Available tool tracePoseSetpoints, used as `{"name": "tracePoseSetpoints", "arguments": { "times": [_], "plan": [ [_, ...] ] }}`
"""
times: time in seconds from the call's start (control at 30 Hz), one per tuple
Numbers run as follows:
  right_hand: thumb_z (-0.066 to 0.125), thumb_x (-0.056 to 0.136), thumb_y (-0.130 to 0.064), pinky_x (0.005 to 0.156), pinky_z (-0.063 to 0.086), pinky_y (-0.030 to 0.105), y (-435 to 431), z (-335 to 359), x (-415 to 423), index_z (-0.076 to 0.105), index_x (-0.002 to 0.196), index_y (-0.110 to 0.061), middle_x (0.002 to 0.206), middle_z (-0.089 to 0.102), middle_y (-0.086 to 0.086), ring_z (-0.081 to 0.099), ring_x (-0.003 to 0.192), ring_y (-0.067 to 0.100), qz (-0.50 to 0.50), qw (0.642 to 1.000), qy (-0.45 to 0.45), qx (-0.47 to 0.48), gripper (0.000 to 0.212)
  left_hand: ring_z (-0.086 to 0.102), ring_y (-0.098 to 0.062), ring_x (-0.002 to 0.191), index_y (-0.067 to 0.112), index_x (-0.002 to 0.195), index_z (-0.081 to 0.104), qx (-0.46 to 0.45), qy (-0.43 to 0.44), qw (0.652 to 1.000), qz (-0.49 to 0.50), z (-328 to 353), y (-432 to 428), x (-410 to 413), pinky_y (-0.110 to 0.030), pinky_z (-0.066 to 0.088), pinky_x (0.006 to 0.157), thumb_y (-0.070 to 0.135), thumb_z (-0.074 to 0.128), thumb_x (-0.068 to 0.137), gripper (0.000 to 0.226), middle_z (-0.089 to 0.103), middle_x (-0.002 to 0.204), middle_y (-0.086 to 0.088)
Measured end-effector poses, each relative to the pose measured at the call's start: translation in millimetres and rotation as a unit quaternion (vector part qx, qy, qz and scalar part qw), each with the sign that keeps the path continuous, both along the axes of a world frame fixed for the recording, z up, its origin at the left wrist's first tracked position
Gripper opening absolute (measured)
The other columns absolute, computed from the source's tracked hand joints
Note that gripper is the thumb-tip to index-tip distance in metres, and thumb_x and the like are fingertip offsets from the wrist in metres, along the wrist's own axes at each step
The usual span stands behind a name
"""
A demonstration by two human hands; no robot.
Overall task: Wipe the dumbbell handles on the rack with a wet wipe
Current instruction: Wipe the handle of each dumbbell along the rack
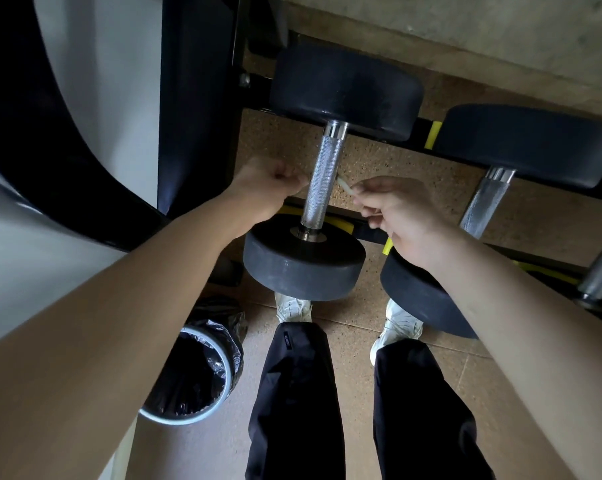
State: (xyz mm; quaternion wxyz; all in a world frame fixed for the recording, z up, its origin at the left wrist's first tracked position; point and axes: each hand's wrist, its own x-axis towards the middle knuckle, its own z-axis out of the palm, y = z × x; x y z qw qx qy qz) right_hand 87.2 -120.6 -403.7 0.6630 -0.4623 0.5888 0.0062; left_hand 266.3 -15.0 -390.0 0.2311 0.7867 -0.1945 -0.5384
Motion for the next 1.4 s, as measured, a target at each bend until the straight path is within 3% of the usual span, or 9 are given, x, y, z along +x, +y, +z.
{"name": "tracePoseSetpoints", "arguments": {
  "times": [0.17, 0.3, 0.43, 0.6, 0.8, 1.03, 1.17, 1.27, 1.4],
  "plan": [
    [0.076, 0.088, -0.01, 0.051, 0.044, 0.018, 9.8, -9.5, 15.5, 0.074, 0.08, -0.019, 0.074, 0.072, -0.003, 0.059, 0.062, 0.007, 0.033, 0.999, 0.012, -0.01, 0.012, 0.065, -0.011, 0.111, 0.029, 0.097, 0.072, 0.003, -0.005, 0.984, -0.176, 12.2, 17.5, 15.6, -0.033, 0.048, 0.102, 0.033, 0.067, 0.097, 0.006, 0.073, 0.115, 0.005],
    [0.076, 0.086, -0.007, 0.058, 0.045, 0.012, 8.7, -10.5, 15.6, 0.072, 0.078, -0.021, 0.076, 0.069, -0.009, 0.061, 0.064, -0.002, 0.132, 0.99, 0.016, -0.054, 0.017, 0.06, 0.002, 0.089, 0.03, 0.093, 0.071, 0.014, -0.024, 0.97, -0.241, 11.6, 19.6, 16.1, -0.014, 0.042, 0.076, 0.029, 0.068, 0.097, 0.005, 0.065, 0.093, 0.017],
    [0.074, 0.085, -0.003, 0.069, 0.044, 0.008, 9.9, 4.0, -8.2, 0.078, 0.087, -0.022, 0.085, 0.071, -0.016, 0.062, 0.083, -0.002, 0.36, 0.929, 0.061, -0.056, 0.019, 0.06, -0.013, 0.094, 0.033, 0.087, 0.067, 0.047, -0.079, 0.954, -0.285, -2.6, 14.9, 4.4, -0.023, 0.042, 0.074, 0.019, 0.064, 0.1, 0.02, 0.06, 0.09, 0.014],
    [0.078, 0.085, -0.01, 0.068, 0.045, 0.009, 23.7, -6.3, -5.7, 0.079, 0.083, -0.026, 0.079, 0.073, -0.016, 0.065, 0.076, -0.003, 0.311, 0.945, 0.04, -0.093, 0.016, 0.062, -0.014, 0.092, 0.022, 0.094, 0.075, 0.034, -0.048, 0.931, -0.361, 7.8, 21.4, 11.5, -0.03, 0.048, 0.078, 0.021, 0.064, 0.098, 0.012, 0.069, 0.094, 0.008],
    [0.075, 0.083, -0.006, 0.075, 0.048, 0.023, 24.8, -14.7, 11.0, 0.077, 0.076, -0.026, 0.082, 0.074, -0.007, 0.068, 0.087, 0.014, 0.316, 0.944, 0.067, -0.07, 0.022, 0.062, -0.003, 0.086, 0.025, 0.094, 0.075, 0.007, -0.018, 0.956, -0.294, 14.4, 33.9, 8.6, -0.027, 0.048, 0.08, 0.025, 0.067, 0.098, 0.01, 0.069, 0.09, 0.014],
    [0.073, 0.087, -0.007, 0.07, 0.043, 0.002, 8.6, 14.2, -16.7, 0.081, 0.092, -0.024, 0.089, 0.075, -0.017, 0.065, 0.084, -0.005, 0.366, 0.926, 0.011, -0.093, 0.02, 0.065, -0.02, 0.104, 0.033, 0.092, 0.072, 0.045, -0.069, 0.959, -0.27, -4.6, 31.4, -0.7, -0.036, 0.053, 0.091, 0.028, 0.065, 0.099, 0.011, 0.072, 0.106, 0.002],
    [0.069, 0.087, 0.0, 0.071, 0.047, 0.005, 18.5, 6.8, -12.0, 0.08, 0.1, -0.018, 0.094, 0.077, -0.008, 0.065, 0.075, -0.007, 0.297, 0.94, 0.016, -0.167, 0.025, 0.063, 0.013, 0.091, 0.032, 0.092, 0.074, -0.029, 0.064, 0.97, -0.231, 22.3, 30.0, 6.0, -0.013, 0.044, 0.078, 0.027, 0.064, 0.1, 0.014, 0.072, 0.092, 0.022],
    [0.074, 0.083, 0.004, 0.066, 0.055, 0.023, 23.0, 22.4, -1.8, 0.076, 0.103, -0.016, 0.089, 0.075, -0.004, 0.065, 0.071, 0.0, 0.251, 0.951, -0.092, -0.156, 0.028, 0.064, 0.014, 0.09, 0.029, 0.093, 0.072, -0.1, 0.117, 0.978, -0.143, 38.6, 27.0, 9.3, -0.002, 0.042, 0.078, 0.025, 0.064, 0.098, 0.011, 0.073, 0.086, 0.027],
    [0.079, 0.085, -0.007, 0.061, 0.045, 0.009, 25.9, 35.2, 11.4, 0.073, 0.106, -0.018, 0.083, 0.073, -0.009, 0.061, 0.067, -0.008, 0.29, 0.943, -0.124, -0.107, 0.024, 0.062, 0.005, 0.081, 0.022, 0.099, 0.072, -0.133, 0.136, 0.979, -0.067, 50.1, 16.9, 12.2, -0.017, 0.046, 0.074, 0.021, 0.063, 0.099, 0.009, 0.071, 0.081, 0.021]
  ]
}}
